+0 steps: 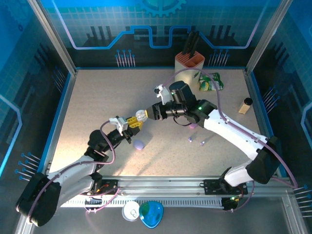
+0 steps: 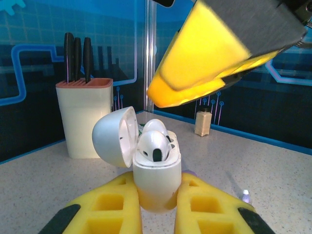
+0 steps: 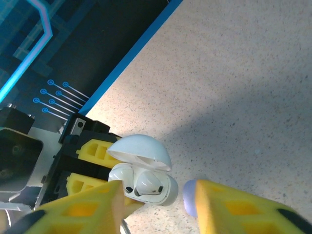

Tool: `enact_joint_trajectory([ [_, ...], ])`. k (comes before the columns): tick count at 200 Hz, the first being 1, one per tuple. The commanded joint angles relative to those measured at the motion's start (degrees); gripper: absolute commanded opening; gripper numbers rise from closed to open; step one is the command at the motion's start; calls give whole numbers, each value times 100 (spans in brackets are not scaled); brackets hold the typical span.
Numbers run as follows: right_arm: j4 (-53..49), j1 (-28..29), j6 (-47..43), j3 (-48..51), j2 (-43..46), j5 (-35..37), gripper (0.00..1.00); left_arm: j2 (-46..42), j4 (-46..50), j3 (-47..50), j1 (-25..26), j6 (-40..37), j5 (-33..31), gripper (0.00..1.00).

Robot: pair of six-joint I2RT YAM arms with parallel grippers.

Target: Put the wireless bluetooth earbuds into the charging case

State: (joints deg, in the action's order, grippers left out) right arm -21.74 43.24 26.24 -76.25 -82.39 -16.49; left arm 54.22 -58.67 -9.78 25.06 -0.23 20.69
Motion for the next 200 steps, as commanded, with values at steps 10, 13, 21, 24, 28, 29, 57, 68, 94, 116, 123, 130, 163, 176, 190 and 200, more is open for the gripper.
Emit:
enact_joint_trajectory([
  [10, -137, 88, -218, -433, -36, -49, 57, 137, -428, 38, -47, -304, 335, 0],
  [13, -152, 81, -226, -476, -83, -79, 58, 146, -448, 45, -45, -308, 353, 0],
  [21, -202, 88, -263, -588, -177, -152, 61, 178, -513, 59, -46, -303, 408, 0],
  [24, -216, 85, -266, -623, -213, -171, 61, 189, -533, 56, -50, -298, 426, 0],
  [28, -242, 88, -285, -681, -265, -219, 62, 199, -555, 55, -51, -282, 455, 0],
  [29, -247, 88, -294, -694, -276, -225, 62, 205, -556, 55, -52, -279, 463, 0],
  [57, -830, 91, -567, -1269, -774, -634, 63, 217, -489, 3, -53, -242, 663, 0],
  [68, -1008, 115, -649, -1431, -921, -759, 63, 208, -479, 7, -47, -232, 640, 0],
  [94, -1429, 122, -806, -1652, -1158, -965, 62, 196, -377, -28, -46, -228, 595, 0],
  [116, -1639, 121, -915, -1692, -1183, -1158, 59, 230, -364, -20, -45, -189, 552, 0],
  [123, -1679, 123, -951, -1681, -1162, -1230, 58, 238, -364, -24, -46, -171, 529, 0],
  [130, -1693, 121, -947, -1648, -1125, -1284, 56, 239, -356, -19, -45, -162, 503, 0],
  [163, -1538, 114, -960, -1391, -856, -1367, 54, 313, -289, -17, -46, -170, 402, 0],
  [176, -1364, 86, -963, -1240, -731, -1430, 54, 373, -359, 3, -49, -141, 409, 0],
  [190, -1156, 29, -928, -1082, -615, -1550, 53, 420, -422, 11, -48, -93, 412, 0],
  [200, -1002, -5, -919, -960, -542, -1649, 53, 434, -441, 5, -51, -85, 417, 0],
])
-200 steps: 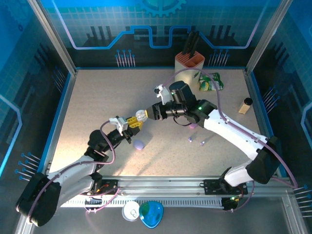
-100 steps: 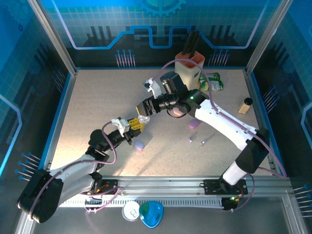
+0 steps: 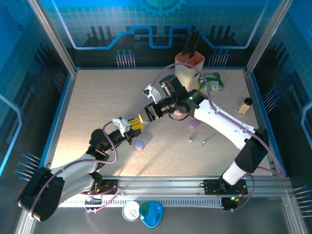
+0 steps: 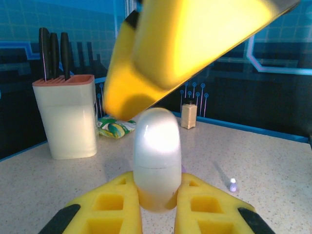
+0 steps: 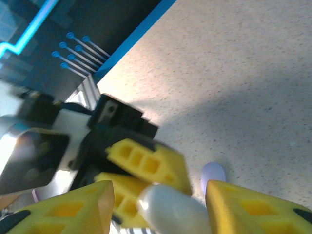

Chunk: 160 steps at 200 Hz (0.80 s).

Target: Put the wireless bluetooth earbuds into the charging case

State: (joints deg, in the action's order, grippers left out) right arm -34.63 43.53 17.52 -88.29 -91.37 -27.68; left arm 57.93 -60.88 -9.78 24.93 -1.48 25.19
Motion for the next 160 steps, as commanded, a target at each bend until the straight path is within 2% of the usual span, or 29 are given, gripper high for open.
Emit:
enact_joint_trajectory([
  [1, 302, -40, -43, 256, 361, -542, 53, 61, -221, 8, -35, 36, -37, 0],
  [30, 535, -143, -104, 494, 533, -461, 54, 61, -242, -27, -39, 129, 8, 0],
  [53, 929, -203, -510, 901, 799, -117, 66, -29, -77, -117, -35, 314, 252, 0],
  [73, 1235, -259, -1217, 1316, 1025, -179, 72, -136, 212, -243, -35, 408, 677, 0],
  [89, 1315, -271, -2162, 1642, 1217, -464, 74, -184, 152, -246, -37, 444, 928, 0],
  [121, 1887, -286, -3570, 2395, 1605, -967, 72, -339, 418, -309, -32, 454, 1275, 0],
  [160, 1871, -297, -3711, 2360, 1511, -1193, 58, -423, 575, -372, -33, 459, 1497, 0],
])
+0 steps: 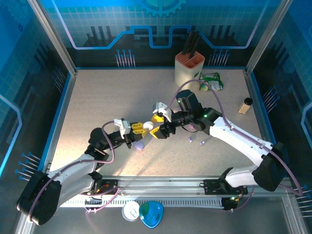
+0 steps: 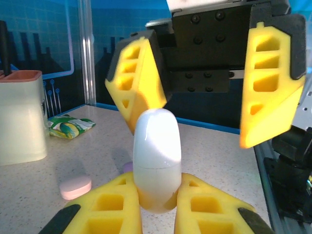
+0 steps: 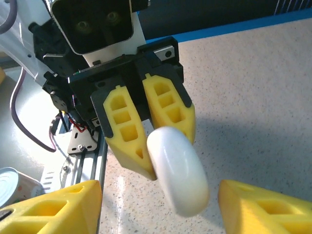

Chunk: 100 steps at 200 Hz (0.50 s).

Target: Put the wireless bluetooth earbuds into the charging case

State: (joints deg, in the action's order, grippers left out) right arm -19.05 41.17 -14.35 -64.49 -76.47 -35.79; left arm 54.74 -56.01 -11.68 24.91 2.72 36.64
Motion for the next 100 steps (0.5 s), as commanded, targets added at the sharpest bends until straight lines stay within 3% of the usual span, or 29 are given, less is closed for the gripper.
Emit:
enact_joint_trajectory([
  [1, 309, -63, -520, -20, 19, -388, 58, -104, 89, -188, -35, 37, 352, 0],
  [37, 305, -65, -508, -3, -55, -339, 43, -148, 230, -248, -24, 18, 379, 0],
  [50, 271, -81, -544, -2, -55, -351, 32, -156, 222, -247, -25, -10, 329, 0],
  [100, 319, -77, -459, 65, -3, -248, 24, -159, 308, -299, -24, -89, 282, 1],
])
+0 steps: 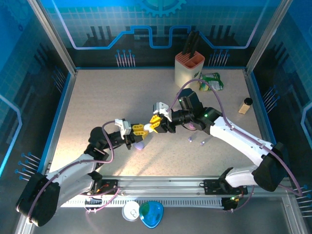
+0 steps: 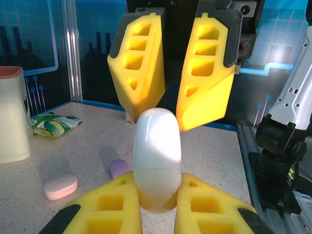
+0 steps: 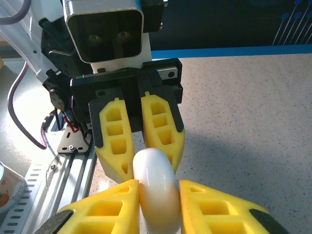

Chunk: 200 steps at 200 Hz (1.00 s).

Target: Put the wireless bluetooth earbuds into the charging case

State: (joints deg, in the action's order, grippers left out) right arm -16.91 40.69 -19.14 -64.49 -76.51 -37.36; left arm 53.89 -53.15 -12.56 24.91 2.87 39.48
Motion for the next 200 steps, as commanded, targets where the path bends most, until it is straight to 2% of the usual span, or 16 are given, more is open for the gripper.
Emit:
enact_joint_trajectory([
  [1, 111, -32, 26, 71, 3, -88, 24, -73, 22, -212, -27, -104, -7, 1],
  [36, 395, -56, 289, 190, 31, 74, 20, -81, 41, -190, -21, -158, -92, 13],
  [58, 590, -134, 460, 293, 21, 227, 20, -76, 20, -163, -26, -167, -138, 28],
  [83, 819, -291, 725, 428, -14, 300, 20, -81, 23, -123, -25, -173, -262, 33],
  [103, 1108, -432, 937, 620, -63, 356, 20, -67, -3, -44, -26, -241, -585, 51],
  [131, 1585, -719, 1339, 963, -210, 571, 20, -195, -2, 112, -34, -396, -1441, 75],
  [144, 1775, -847, 1597, 1084, -353, 762, 20, -331, 338, 106, -31, -572, -1633, 81],
  [159, 1827, -977, 1960, 1089, -609, 1054, 20, -509, 1037, -25, -32, -843, -1538, 88],
  [172, 1898, -1019, 2157, 1089, -874, 1236, 20, -621, 1550, -105, -37, -980, -1501, 98],
  [200, 2258, -1019, 2742, 1023, -1590, 1405, 19, -704, 1760, -75, -30, -894, -1856, 99],
])
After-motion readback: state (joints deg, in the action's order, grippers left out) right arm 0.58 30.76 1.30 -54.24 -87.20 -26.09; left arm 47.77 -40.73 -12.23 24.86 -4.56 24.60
